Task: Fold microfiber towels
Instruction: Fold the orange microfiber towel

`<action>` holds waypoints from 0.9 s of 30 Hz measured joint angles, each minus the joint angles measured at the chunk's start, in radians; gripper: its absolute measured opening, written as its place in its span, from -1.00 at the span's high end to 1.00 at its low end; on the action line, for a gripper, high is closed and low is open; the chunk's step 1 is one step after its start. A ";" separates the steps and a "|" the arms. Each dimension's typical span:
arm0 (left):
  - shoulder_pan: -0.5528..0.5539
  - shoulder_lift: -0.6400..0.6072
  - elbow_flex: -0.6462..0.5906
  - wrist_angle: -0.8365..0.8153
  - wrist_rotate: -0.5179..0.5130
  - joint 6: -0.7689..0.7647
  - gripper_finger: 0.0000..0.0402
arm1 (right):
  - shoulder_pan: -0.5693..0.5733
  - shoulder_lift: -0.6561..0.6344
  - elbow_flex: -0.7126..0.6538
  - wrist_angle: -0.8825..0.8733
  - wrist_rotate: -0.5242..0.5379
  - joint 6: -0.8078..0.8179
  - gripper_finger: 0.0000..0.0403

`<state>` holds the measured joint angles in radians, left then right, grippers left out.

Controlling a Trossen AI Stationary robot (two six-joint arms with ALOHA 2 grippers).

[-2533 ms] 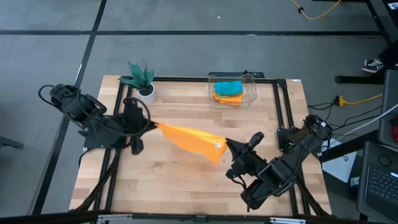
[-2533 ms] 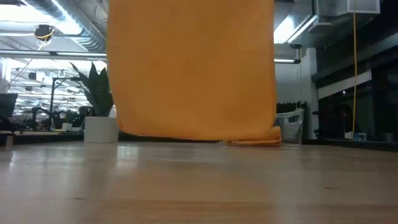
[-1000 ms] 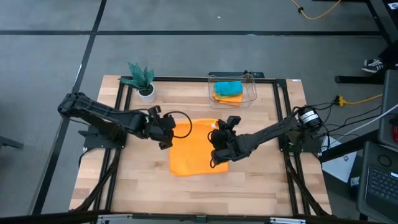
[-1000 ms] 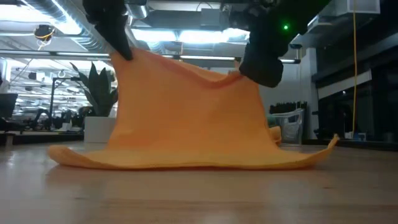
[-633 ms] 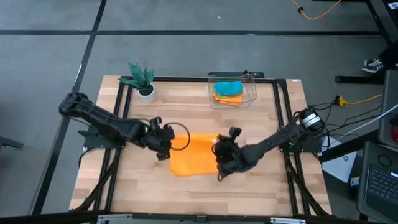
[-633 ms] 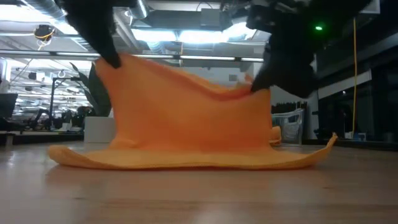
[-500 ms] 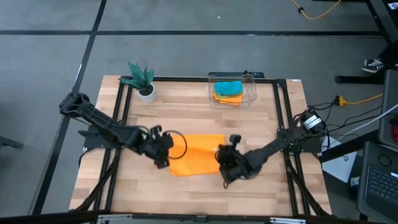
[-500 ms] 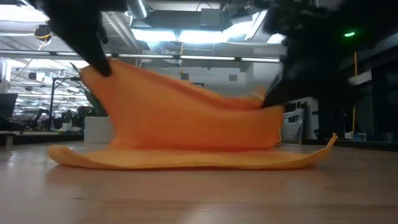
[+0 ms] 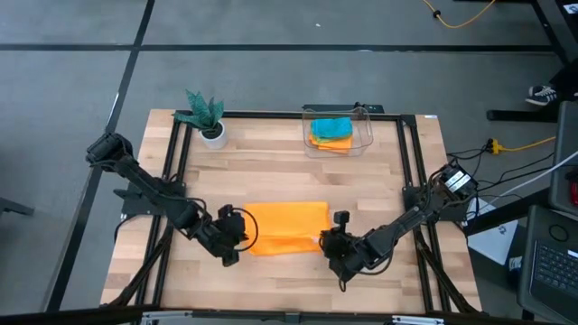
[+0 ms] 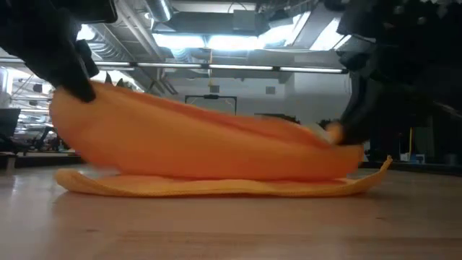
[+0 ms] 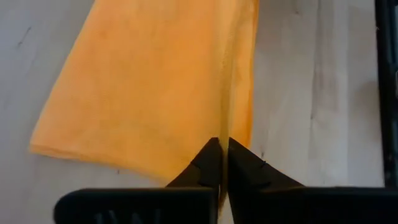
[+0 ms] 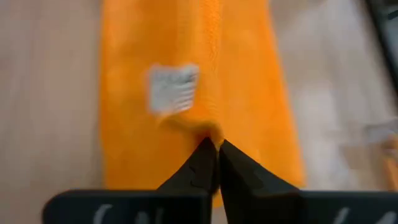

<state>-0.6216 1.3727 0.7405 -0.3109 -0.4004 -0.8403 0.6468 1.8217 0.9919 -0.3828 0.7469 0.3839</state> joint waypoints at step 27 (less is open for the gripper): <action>0.116 0.000 -0.004 0.140 0.034 0.084 0.31 | 0.000 -0.008 0.274 -0.729 0.043 0.323 0.40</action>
<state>-0.5053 1.3727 0.7368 -0.1711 -0.3665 -0.7560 0.6464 1.8138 1.2658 -1.1117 0.7897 0.7065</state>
